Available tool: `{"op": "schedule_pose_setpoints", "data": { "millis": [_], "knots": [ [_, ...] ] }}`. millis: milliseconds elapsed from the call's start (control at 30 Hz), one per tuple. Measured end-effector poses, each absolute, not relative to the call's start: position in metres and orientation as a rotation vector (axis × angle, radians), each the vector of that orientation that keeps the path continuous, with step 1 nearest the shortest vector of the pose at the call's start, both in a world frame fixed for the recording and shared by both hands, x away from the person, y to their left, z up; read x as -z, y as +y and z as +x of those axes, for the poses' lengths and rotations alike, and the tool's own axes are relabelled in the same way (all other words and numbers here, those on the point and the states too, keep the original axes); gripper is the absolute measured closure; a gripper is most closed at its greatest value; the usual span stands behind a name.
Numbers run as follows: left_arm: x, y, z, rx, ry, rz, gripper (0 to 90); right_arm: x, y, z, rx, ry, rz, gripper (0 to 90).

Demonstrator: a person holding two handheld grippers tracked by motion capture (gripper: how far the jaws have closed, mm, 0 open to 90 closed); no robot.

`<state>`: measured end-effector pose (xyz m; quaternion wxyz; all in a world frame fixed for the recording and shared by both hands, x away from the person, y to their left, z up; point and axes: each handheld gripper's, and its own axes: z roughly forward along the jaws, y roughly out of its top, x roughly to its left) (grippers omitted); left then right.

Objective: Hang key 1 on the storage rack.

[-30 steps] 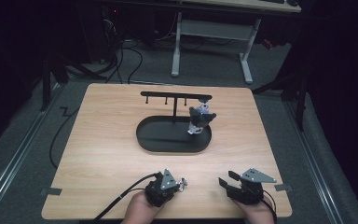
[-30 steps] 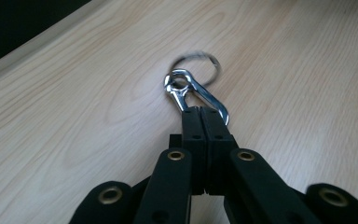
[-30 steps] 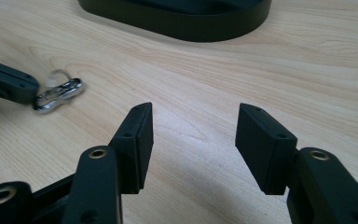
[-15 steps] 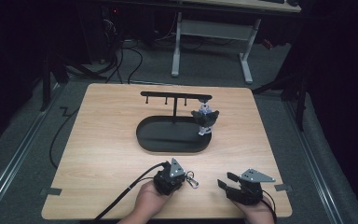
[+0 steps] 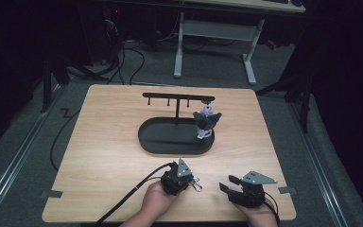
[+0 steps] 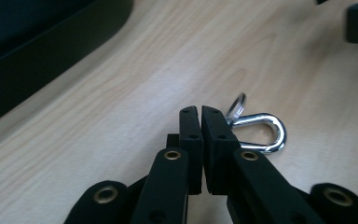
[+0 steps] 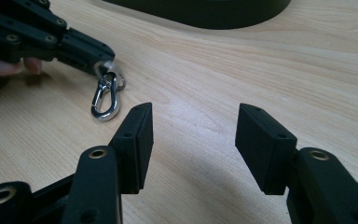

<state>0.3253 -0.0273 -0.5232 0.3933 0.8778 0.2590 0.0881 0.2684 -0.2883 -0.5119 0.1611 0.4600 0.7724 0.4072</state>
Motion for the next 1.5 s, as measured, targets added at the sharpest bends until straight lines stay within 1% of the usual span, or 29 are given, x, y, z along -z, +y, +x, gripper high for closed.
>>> {"op": "schedule_pose_setpoints", "data": {
  "millis": [333,433,500,633,667,733,800,933,1000,1100,1167,1233,1367,1500],
  "knots": [
    [0.528,-0.051,0.314,-0.171,0.573,2.239,87.3,0.514,-0.283,0.268,-1.162,2.265,1.294,49.7],
    [0.528,-0.058,0.314,-0.168,0.552,2.239,86.6,0.515,-0.281,0.267,-1.155,2.294,1.281,49.9],
    [0.525,-0.056,0.316,-0.18,0.558,2.225,85.1,0.516,-0.279,0.267,-1.164,2.315,1.27,49.6],
    [0.519,-0.031,0.323,-0.239,0.598,2.19,78.0,0.516,-0.271,0.263,-1.155,2.359,1.218,48.3],
    [0.517,-0.018,0.325,-0.252,0.625,2.175,76.3,0.517,-0.269,0.262,-1.153,2.365,1.211,47.8],
    [0.514,0.006,0.327,-0.302,0.666,2.154,70.2,0.519,-0.264,0.262,-1.147,2.385,1.195,47.5],
    [0.512,0.029,0.328,-0.345,0.705,2.145,61.8,0.52,-0.259,0.261,-1.131,2.4,1.18,46.9],
    [0.511,0.095,0.33,-0.384,0.826,2.13,50.8,0.522,-0.251,0.261,-1.094,2.416,1.153,47.1],
    [0.512,0.125,0.329,-0.408,0.885,2.12,49.3,0.522,-0.247,0.261,-1.075,2.426,1.136,47.2],
    [0.517,0.164,0.321,-0.431,0.965,2.058,49.1,0.523,-0.243,0.261,-1.032,2.434,1.105,47.8],
    [0.521,0.181,0.313,-0.408,1.004,1.998,48.8,0.524,-0.242,0.262,-1.019,2.428,1.1,48.2],
    [0.519,0.188,0.311,-0.369,1.026,1.975,50.0,0.524,-0.243,0.264,-1.009,2.425,1.125,48.7],
    [0.509,0.19,0.309,-0.398,0.977,1.925,49.1,0.523,-0.245,0.266,-1.012,2.409,1.141,51.7],
    [0.515,0.191,0.31,-0.384,0.97,1.959,49.1,0.52,-0.249,0.266,-1.008,2.381,1.159,54.7]
  ]
}}
